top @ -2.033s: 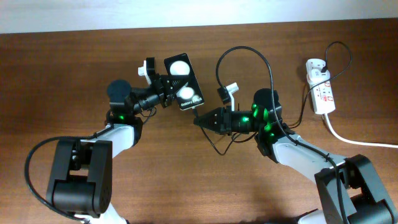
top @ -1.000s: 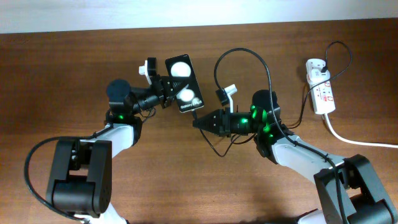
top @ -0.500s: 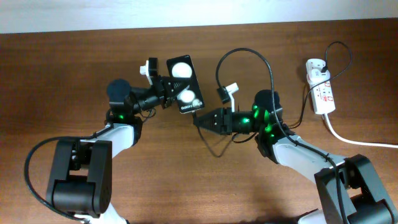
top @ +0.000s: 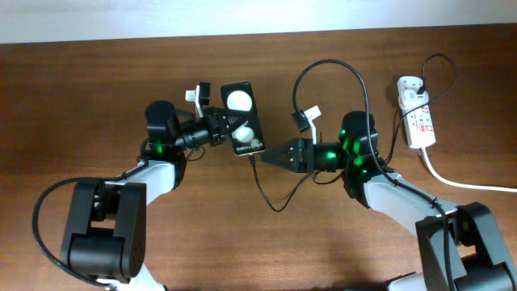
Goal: Plug charger to phone and switch on socket
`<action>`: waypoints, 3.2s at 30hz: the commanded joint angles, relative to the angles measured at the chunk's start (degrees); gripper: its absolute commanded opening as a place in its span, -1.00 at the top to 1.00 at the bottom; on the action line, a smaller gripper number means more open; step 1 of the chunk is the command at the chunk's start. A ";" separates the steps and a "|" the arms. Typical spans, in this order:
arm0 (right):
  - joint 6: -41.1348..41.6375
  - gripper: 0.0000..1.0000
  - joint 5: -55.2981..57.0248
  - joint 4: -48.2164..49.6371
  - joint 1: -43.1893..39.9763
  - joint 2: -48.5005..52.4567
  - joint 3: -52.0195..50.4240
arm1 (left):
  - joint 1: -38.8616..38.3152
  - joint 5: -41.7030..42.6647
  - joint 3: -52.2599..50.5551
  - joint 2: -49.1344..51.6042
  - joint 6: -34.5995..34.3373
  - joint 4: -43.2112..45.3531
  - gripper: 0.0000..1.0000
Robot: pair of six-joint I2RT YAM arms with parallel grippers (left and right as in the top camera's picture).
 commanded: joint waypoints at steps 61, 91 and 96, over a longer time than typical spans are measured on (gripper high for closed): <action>-9.73 0.48 2.64 -6.01 4.63 -0.76 0.13 | -1.95 -2.62 0.33 -0.48 -13.94 4.90 1.00; -5.33 0.92 8.52 -2.54 4.59 -0.76 0.46 | -2.32 5.29 0.31 -0.48 -11.37 4.90 1.00; -6.93 0.60 1.68 -2.49 4.59 -0.79 0.46 | -2.29 3.21 0.31 -0.48 -7.54 4.81 1.00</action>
